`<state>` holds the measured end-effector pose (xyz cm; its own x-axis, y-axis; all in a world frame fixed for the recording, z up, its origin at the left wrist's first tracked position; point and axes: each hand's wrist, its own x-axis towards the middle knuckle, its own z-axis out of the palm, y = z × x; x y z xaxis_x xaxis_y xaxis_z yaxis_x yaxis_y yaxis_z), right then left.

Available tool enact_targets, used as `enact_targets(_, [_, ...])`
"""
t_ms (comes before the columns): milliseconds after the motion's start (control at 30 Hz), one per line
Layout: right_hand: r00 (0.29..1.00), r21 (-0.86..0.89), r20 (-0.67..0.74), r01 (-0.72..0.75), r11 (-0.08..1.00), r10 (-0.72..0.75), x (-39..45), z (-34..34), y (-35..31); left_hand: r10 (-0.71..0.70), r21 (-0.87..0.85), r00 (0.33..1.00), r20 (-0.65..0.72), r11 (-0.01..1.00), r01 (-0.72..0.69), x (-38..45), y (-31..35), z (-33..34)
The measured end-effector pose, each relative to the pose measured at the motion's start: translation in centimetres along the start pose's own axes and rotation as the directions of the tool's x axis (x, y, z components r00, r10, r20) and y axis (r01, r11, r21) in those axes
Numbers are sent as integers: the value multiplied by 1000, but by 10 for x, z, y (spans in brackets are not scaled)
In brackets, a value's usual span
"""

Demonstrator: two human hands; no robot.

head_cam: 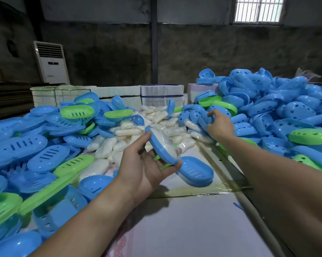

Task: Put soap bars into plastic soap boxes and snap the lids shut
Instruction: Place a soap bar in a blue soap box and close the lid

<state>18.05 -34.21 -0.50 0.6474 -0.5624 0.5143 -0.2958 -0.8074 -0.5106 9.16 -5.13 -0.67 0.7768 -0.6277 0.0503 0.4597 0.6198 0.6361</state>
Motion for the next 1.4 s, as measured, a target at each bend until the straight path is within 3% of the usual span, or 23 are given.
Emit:
enact_targets(100, [997, 208, -42, -60, 976, 70, -20, -18, -16, 11, -7, 1000, -25, 1000, -11, 0, 1, -1])
enact_targets(200, [995, 463, -9, -86, 882, 102, -49, -38, -36, 22, 7, 999, -31, 1000, -22, 0, 1, -3])
enact_targets(267, [992, 660, 59, -124, 741, 113, -72, -50, -50, 36, 15, 999, -31, 999, -36, 0, 2, -5])
enact_targets(367, [940, 854, 325, -338, 397, 102, -105, -64, -66, 77, 42, 996, -53, 996, -74, 0, 2, -7])
enact_targets(433, [860, 845, 511, -501, 187, -4, -124, -66, -72, 108, 74, 992, -61, 992, -103, 1, 2, -9])
enact_targets(500, [794, 802, 596, -586, 110, -117, -138, -67, -75, 124, 101, 991, -51, 988, -119, 1, 0, -9])
enact_targets(600, [802, 815, 563, -498, 297, -200, -148, -65, -79, 150, 151, 988, -26, 978, -144, 2, -1, -8])
enact_targets(733, [860, 742, 485, -311, 594, -157, -152, -66, -79, 170, 203, 985, 4, 965, -168, 2, -3, -5])
enact_targets(867, [882, 667, 433, -175, 724, -186, -154, -62, -77, 197, 260, 980, -7, 947, -188, 2, -5, -5])
enact_targets(933, [892, 697, 379, -99, 711, -247, -155, -58, -76, 210, 296, 977, -19, 935, -195, 2, -5, -5])
enact_targets(1033, [861, 793, 380, -115, 598, -338, -160, -57, -77, 223, 351, 975, -25, 915, -200, 1, -6, -5])
enact_targets(1133, [843, 817, 355, -69, 573, -405, -162, -61, -76, 236, 370, 972, -16, 904, -214, 1, -5, -6])
enact_targets(1400, [849, 859, 347, -117, 499, -397, -163, -62, -78, 273, 422, 962, 7, 871, -250, 2, -3, -8])
